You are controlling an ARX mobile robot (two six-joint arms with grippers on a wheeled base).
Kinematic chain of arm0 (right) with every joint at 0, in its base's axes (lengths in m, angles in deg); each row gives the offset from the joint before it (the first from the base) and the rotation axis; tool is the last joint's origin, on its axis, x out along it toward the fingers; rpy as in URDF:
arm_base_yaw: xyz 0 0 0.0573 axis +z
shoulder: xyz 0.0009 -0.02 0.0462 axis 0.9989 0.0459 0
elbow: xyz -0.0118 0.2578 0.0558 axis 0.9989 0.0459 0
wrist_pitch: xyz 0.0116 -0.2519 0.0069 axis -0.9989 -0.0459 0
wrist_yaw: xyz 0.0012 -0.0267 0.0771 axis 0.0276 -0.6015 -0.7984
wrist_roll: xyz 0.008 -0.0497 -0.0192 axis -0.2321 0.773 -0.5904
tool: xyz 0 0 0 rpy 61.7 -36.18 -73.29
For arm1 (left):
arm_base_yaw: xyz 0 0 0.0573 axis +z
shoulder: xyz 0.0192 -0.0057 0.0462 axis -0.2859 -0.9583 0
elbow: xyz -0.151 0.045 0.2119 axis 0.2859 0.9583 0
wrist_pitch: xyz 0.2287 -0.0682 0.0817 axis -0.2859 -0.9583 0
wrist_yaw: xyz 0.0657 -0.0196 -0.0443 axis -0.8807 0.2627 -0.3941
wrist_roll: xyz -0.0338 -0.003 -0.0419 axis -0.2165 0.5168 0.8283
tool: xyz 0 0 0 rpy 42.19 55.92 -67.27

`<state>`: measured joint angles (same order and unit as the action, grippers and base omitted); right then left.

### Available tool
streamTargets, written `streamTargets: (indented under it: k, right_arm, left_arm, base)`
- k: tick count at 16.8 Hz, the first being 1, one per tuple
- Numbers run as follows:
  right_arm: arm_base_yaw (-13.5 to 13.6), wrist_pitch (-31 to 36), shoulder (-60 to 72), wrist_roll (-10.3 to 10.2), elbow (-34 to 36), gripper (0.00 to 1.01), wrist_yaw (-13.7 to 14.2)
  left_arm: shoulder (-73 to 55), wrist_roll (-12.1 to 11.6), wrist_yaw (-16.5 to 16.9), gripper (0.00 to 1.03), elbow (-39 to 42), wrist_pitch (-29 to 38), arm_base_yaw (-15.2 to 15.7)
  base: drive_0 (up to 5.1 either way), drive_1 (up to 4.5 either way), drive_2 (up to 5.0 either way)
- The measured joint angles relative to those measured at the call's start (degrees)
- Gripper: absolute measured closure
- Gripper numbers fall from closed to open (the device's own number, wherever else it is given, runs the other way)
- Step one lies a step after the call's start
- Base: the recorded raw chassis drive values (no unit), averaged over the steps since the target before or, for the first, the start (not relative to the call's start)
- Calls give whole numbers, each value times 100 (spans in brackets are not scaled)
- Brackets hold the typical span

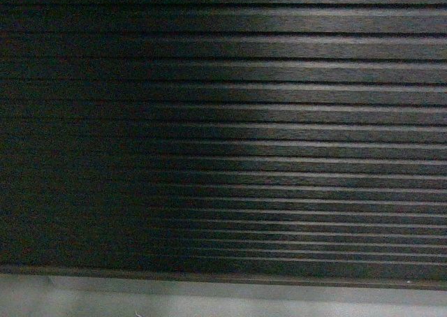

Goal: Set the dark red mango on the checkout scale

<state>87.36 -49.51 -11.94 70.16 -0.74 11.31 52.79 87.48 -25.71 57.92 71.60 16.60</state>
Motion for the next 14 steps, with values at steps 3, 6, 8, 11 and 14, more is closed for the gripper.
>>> streamTargets:
  k: [3,6,8,11,14]
  right_arm:
    - [0,0,0,0,0,3,-2]
    - [0,0,0,0,0,3,-2]
    - [0,0,0,0,0,3,0]
    - [0,0,0,0,0,3,-2]
    - [0,0,0,0,0,3,0]
  left_arm:
    - [2,0,0,5,0,0,0]
    - [2,0,0,5,0,0,0]
    - [2,0,0,5,0,0,0]
    - [0,0,0,5,0,0,0]
    - [2,0,0,5,0,0,0]
  base:
    - [0,0,0]
    - [0,0,0]
    - [0,0,0]
    - [0,0,0]
    - [0,0,0]
